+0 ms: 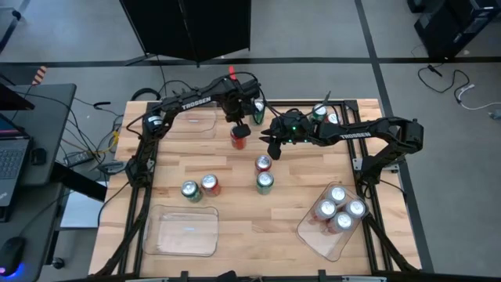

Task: Sort soda cans
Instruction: Put the orange soda can into the top left transparent bin

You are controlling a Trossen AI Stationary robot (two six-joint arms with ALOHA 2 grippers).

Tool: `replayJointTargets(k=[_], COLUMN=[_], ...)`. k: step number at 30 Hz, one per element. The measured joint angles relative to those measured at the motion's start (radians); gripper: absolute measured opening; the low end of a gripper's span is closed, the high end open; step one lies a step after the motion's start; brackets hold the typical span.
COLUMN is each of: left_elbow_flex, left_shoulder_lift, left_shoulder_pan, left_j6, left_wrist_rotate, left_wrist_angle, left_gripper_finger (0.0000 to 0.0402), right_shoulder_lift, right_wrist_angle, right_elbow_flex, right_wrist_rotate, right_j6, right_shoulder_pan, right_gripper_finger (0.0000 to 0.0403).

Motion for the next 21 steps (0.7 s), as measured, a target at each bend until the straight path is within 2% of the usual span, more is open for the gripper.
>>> replayJointTargets(k=[13, 21], left_elbow_flex=[-0.156, -0.169], left_shoulder_lift=[0.000, 0.001], left_shoulder_pan=[-0.007, -0.008], left_j6=[0.027, 0.022], left_wrist_rotate=[-0.011, -0.025], left_wrist_angle=[0.068, 0.138], left_gripper_finger=[0.0392, 0.0380], right_shoulder_lift=[0.000, 0.000], right_wrist_angle=[0.000, 0.000], right_elbow_flex=[0.000, 0.000], right_wrist_rotate=[0.000, 0.000], right_j6=[0.000, 0.000], right_shoulder_pan=[0.000, 0.000], right_gripper_finger=[0.0109, 0.0109])
